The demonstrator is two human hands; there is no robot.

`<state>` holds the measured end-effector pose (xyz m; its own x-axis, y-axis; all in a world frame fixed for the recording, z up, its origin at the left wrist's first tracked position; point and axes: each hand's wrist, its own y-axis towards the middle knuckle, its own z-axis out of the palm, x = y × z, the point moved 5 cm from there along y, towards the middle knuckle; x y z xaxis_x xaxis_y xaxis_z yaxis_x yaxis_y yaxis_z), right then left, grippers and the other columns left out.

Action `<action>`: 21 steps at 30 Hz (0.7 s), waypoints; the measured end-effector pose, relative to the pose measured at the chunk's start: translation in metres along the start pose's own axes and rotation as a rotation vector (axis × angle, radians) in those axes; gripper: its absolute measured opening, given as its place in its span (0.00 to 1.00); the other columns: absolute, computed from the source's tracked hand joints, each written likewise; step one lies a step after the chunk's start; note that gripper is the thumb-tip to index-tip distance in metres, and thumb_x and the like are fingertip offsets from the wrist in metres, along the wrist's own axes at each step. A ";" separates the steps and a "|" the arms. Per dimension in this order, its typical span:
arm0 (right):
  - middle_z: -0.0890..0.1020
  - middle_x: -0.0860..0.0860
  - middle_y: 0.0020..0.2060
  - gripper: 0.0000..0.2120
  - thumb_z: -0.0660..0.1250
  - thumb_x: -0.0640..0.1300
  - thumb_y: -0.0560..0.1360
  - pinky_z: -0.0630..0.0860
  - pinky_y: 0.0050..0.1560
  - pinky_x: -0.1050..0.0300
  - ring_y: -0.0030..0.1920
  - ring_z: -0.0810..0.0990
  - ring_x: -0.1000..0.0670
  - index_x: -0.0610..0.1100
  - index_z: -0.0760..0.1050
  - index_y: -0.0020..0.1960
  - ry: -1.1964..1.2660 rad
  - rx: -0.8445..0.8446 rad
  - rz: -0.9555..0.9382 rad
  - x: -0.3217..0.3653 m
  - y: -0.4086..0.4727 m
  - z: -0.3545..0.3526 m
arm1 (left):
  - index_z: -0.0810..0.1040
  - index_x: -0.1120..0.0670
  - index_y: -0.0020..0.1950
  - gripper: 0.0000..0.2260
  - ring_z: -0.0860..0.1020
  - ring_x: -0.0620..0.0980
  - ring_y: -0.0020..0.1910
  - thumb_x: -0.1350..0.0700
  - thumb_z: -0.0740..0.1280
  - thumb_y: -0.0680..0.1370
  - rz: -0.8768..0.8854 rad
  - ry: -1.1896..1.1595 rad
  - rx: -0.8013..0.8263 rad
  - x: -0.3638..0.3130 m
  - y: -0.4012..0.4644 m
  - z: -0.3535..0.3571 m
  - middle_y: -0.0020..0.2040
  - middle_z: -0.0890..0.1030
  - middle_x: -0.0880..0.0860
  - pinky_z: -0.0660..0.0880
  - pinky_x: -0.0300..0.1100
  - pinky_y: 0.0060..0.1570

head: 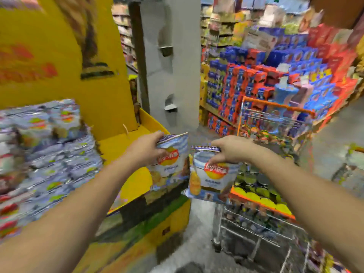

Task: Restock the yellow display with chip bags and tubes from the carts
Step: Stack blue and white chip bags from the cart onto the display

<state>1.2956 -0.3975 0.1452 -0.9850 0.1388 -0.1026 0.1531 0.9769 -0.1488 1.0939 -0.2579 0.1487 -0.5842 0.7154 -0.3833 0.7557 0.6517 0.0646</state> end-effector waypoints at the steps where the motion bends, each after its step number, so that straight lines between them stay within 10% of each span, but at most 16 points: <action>1: 0.80 0.45 0.46 0.27 0.64 0.73 0.68 0.65 0.37 0.53 0.52 0.78 0.41 0.48 0.69 0.46 0.015 -0.013 -0.061 0.035 0.031 -0.007 | 0.73 0.51 0.61 0.21 0.77 0.57 0.55 0.44 0.72 0.73 -0.064 0.021 -0.009 0.040 -0.012 -0.018 0.57 0.80 0.54 0.75 0.50 0.48; 8: 0.74 0.52 0.35 0.25 0.65 0.69 0.70 0.67 0.36 0.52 0.44 0.77 0.45 0.48 0.70 0.49 0.028 -0.055 -0.301 0.173 0.144 -0.041 | 0.64 0.47 0.73 0.30 0.75 0.56 0.64 0.43 0.72 0.74 -0.268 0.109 0.003 0.196 -0.064 -0.083 0.69 0.74 0.52 0.75 0.48 0.55; 21: 0.82 0.49 0.50 0.24 0.66 0.65 0.72 0.75 0.41 0.52 0.51 0.79 0.43 0.50 0.74 0.59 -0.050 -0.215 -0.552 0.279 0.370 -0.087 | 0.68 0.51 0.70 0.26 0.76 0.56 0.59 0.46 0.71 0.76 -0.494 0.202 -0.246 0.368 -0.025 -0.172 0.64 0.77 0.54 0.71 0.45 0.46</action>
<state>1.0704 0.0171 0.1467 -0.9085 -0.4021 -0.1142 -0.4057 0.9140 0.0090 0.8092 0.0321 0.1642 -0.9129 0.3296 -0.2407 0.3022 0.9423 0.1441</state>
